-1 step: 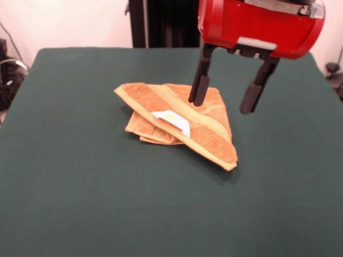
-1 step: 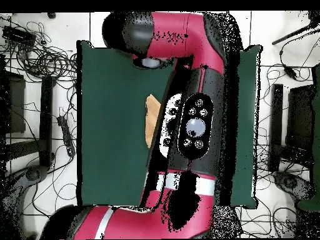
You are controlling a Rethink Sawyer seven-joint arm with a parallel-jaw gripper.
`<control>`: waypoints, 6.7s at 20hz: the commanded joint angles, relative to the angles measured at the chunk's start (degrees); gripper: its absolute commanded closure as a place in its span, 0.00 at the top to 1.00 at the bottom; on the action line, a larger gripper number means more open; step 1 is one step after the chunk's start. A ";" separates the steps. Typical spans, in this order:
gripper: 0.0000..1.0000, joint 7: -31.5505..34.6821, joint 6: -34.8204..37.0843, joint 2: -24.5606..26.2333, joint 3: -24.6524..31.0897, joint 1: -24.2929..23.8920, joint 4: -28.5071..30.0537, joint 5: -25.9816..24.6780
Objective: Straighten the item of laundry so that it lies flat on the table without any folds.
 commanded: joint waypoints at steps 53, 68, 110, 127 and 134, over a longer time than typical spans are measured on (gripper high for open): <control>1.00 -4.18 -13.90 -1.06 10.25 -5.50 14.03 0.47; 1.00 -4.41 -9.73 -7.28 10.85 -5.04 19.80 1.68; 1.00 12.65 -14.67 -6.27 7.00 -0.22 25.83 -0.43; 1.00 7.55 -26.72 -6.27 9.36 -2.93 32.69 0.56; 1.00 4.04 -29.97 -6.83 10.55 -3.76 33.89 -0.68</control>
